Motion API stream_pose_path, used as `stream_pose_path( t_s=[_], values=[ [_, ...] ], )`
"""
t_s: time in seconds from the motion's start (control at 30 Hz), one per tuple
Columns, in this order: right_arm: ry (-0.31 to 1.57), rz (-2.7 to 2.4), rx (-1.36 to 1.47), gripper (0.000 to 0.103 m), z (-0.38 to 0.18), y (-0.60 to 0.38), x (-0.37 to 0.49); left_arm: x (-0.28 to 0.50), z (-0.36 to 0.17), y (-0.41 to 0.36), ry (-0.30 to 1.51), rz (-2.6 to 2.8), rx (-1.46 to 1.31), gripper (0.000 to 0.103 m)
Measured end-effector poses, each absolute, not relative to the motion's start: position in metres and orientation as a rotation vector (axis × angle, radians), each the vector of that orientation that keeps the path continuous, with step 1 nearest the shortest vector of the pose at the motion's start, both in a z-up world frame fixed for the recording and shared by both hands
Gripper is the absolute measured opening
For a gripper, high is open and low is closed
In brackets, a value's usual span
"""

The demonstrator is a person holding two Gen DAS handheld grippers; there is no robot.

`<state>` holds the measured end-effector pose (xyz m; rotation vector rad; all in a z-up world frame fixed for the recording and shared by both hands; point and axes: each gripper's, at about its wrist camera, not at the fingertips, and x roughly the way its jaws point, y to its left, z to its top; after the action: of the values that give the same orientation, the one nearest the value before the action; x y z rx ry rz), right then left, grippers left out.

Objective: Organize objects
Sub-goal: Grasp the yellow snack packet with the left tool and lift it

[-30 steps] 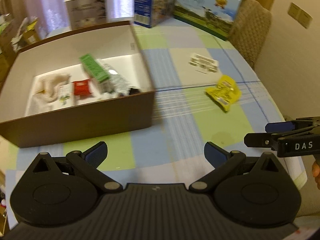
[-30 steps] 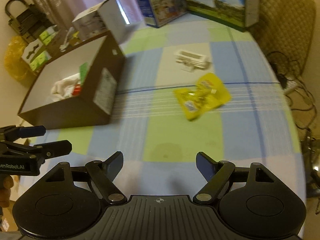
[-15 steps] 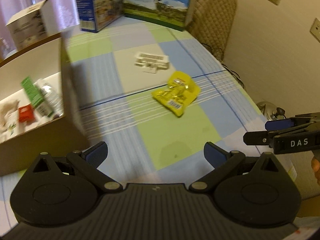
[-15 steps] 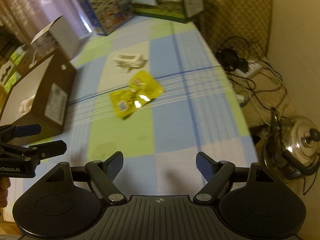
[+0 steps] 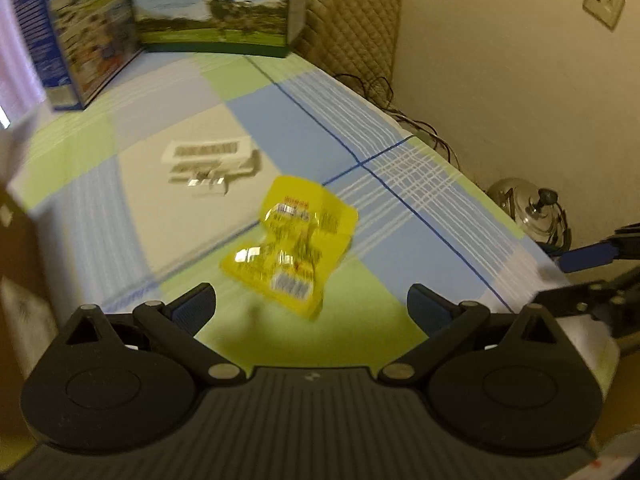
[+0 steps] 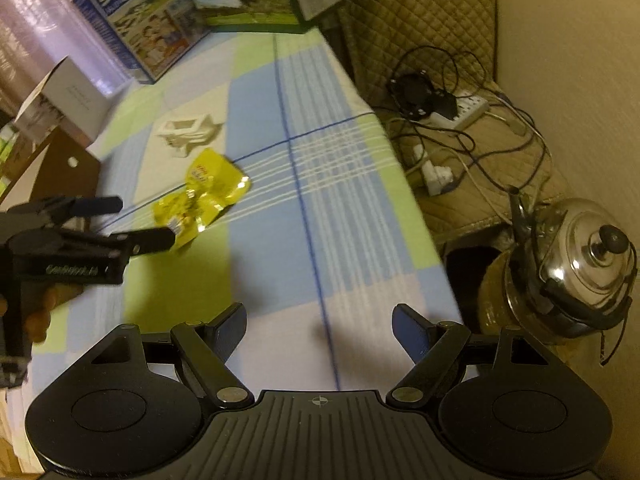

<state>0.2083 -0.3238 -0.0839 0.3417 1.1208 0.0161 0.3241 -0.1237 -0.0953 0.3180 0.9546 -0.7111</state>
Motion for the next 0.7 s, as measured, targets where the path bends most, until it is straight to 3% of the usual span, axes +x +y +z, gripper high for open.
stream_pose_path(
  t_s=[0.27, 0.7],
  values=[
    [1.136, -0.033, 0.378, 0.077, -0.093, -0.346, 0.221, 0.365, -0.125, -0.156, 0.942, -0.775, 0.428, 0.100],
    [1.141, -0.052, 0.381, 0.077, -0.105, -0.358, 0.255, 0.384, -0.150, -0.165, 0.984, -0.832, 0.444, 0.077]
  ],
)
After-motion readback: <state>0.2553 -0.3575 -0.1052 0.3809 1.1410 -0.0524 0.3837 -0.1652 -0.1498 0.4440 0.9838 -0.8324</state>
